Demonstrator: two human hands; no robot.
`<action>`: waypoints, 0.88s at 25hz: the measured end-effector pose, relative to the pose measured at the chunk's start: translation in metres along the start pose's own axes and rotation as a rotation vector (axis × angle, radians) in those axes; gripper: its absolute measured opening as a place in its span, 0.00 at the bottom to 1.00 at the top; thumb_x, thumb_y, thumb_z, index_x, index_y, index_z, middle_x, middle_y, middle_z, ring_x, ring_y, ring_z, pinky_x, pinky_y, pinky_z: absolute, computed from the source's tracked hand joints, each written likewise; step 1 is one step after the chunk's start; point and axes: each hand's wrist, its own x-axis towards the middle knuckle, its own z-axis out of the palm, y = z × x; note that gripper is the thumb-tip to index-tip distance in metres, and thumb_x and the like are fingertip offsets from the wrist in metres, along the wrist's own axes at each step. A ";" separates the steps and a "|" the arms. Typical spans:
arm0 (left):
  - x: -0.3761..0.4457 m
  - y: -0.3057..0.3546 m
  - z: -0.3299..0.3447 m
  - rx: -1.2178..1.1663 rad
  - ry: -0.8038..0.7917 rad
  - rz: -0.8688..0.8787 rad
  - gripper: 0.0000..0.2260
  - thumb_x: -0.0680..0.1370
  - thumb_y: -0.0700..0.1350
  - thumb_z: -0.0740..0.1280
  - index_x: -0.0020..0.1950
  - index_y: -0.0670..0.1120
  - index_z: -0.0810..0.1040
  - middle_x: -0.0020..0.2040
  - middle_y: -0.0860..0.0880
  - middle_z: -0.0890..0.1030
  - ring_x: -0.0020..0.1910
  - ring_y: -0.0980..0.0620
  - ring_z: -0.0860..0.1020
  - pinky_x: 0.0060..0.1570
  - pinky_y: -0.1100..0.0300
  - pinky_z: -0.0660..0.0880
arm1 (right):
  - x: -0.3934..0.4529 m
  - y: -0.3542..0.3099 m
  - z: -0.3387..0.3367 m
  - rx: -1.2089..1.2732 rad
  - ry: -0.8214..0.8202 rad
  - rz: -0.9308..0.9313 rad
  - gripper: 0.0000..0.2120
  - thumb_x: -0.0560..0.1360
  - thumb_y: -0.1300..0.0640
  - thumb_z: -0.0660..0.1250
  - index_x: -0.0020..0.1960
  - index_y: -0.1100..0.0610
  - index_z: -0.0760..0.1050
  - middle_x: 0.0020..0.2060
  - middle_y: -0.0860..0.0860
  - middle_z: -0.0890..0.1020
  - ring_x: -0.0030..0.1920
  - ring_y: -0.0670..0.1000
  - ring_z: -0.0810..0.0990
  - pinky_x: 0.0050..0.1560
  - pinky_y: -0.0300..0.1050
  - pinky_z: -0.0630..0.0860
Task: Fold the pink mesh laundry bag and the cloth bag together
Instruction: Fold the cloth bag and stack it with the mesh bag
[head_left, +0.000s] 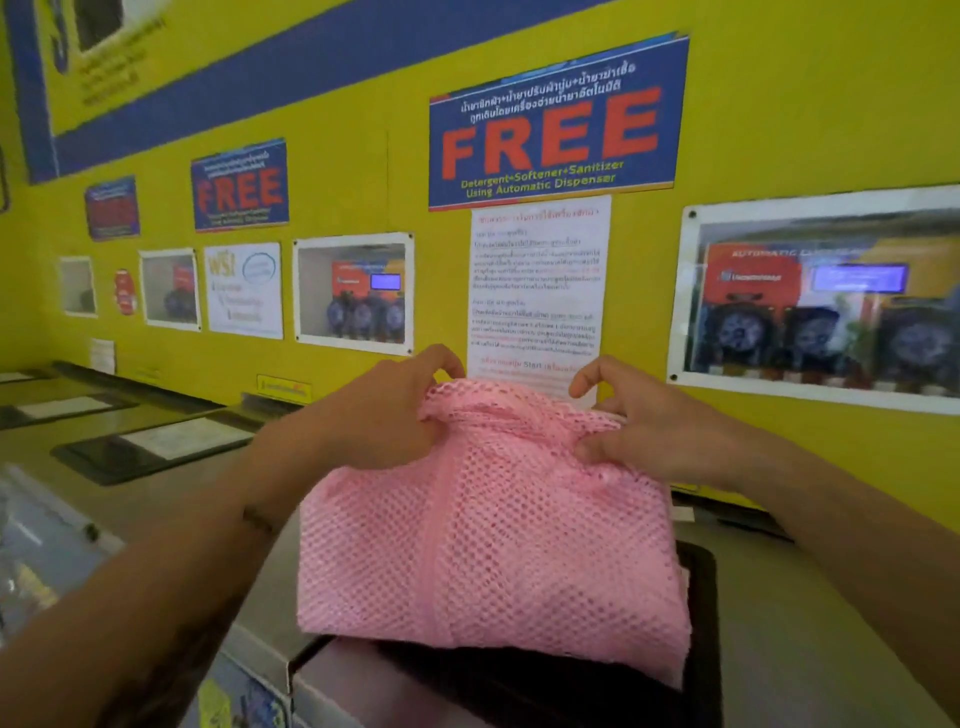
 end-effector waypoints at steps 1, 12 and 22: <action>0.020 -0.007 0.011 0.028 -0.027 -0.053 0.22 0.73 0.44 0.68 0.63 0.59 0.65 0.52 0.50 0.82 0.50 0.48 0.80 0.51 0.46 0.77 | 0.021 0.013 -0.002 -0.009 -0.009 0.068 0.20 0.72 0.55 0.74 0.58 0.45 0.69 0.59 0.55 0.78 0.52 0.51 0.79 0.45 0.52 0.77; -0.025 -0.018 0.148 0.242 -0.431 -0.352 0.39 0.70 0.75 0.46 0.78 0.60 0.44 0.81 0.49 0.46 0.79 0.43 0.45 0.73 0.35 0.42 | 0.082 0.083 0.071 -0.552 -0.219 0.082 0.21 0.82 0.52 0.55 0.73 0.52 0.68 0.71 0.51 0.71 0.71 0.54 0.68 0.71 0.50 0.64; -0.030 -0.069 0.088 -0.039 -0.095 -0.012 0.34 0.71 0.64 0.69 0.75 0.61 0.62 0.74 0.60 0.65 0.73 0.57 0.63 0.71 0.57 0.56 | 0.054 0.053 0.048 -0.734 -0.530 0.347 0.27 0.80 0.44 0.57 0.76 0.49 0.59 0.76 0.47 0.64 0.74 0.53 0.65 0.72 0.52 0.63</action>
